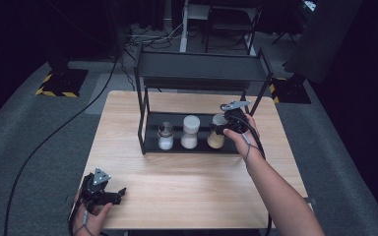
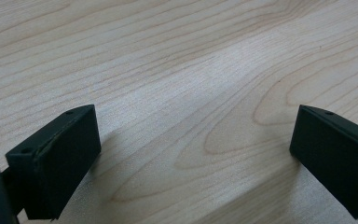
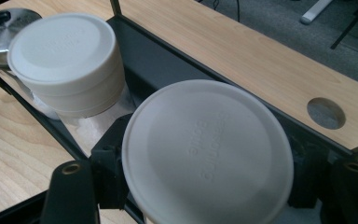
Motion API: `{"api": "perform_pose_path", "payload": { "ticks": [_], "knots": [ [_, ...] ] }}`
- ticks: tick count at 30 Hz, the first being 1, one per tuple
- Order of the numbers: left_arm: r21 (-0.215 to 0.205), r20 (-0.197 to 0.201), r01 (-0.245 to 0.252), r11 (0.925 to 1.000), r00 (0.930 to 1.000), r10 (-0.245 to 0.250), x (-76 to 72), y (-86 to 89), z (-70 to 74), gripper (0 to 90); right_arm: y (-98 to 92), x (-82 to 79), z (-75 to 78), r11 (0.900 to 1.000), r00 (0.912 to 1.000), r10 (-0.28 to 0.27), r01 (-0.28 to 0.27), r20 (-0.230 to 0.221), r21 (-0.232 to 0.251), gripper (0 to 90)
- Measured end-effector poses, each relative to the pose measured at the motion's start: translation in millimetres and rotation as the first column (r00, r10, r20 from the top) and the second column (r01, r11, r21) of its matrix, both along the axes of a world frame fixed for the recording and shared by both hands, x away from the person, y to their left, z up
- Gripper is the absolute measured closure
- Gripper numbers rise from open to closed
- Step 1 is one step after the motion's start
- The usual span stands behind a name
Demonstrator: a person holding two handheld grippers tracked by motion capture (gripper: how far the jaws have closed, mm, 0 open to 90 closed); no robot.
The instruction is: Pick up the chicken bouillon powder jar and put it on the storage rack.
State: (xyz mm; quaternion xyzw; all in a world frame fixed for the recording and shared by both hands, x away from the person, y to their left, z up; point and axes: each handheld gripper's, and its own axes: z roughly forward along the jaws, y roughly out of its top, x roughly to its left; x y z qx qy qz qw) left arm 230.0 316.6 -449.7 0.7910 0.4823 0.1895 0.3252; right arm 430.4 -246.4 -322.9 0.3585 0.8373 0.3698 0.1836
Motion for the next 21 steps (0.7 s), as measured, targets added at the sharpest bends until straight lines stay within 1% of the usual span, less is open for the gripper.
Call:
{"api": "perform_pose_path", "payload": {
  "ticks": [2, 6, 13, 18, 20, 21],
  "knots": [
    [0.0, 0.0, 0.0, 1.0, 1.0, 0.0, 0.0, -0.1, 0.1, 1.2, 1.6, 1.5, -2.5, 1.0, 1.0, 0.003, -0.003, -0.005, -0.005, 32.6],
    [0.0, 0.0, 0.0, 1.0, 1.0, 0.0, 0.0, 0.0, 0.0, 1.2, 3.1, 3.1, -6.6, 1.0, 0.9999, 0.002, -0.002, -0.012, 0.002, 32.6],
    [0.0, 0.0, 0.0, 1.0, 1.0, 0.0, 0.0, 0.0, 0.0, 1.2, 1.8, 6.8, -11.2, 1.0, 0.9997, -0.008, 0.008, -0.024, 0.008, 32.5],
    [0.0, 0.0, 0.0, 1.0, 1.0, 0.0, 0.0, 0.0, 0.0, 1.2, -1.2, 7.6, -13.6, 1.0, 0.9996, -0.013, 0.013, -0.024, 0.019, 32.2],
    [0.0, 0.0, 0.0, 1.0, 1.0, 0.0, 0.1, 0.0, 0.0, 1.2, -0.4, 8.5, -13.6, 1.0, 0.9997, -0.002, 0.002, -0.026, 0.014, 31.5],
    [0.0, 0.0, 0.0, 1.0, 1.0, 0.0, 0.0, 0.0, 0.0, 1.2, 0.5, 8.6, -13.3, 1.0, 0.9995, -0.003, 0.003, -0.03, 0.012, 28.1]
  ]
}}
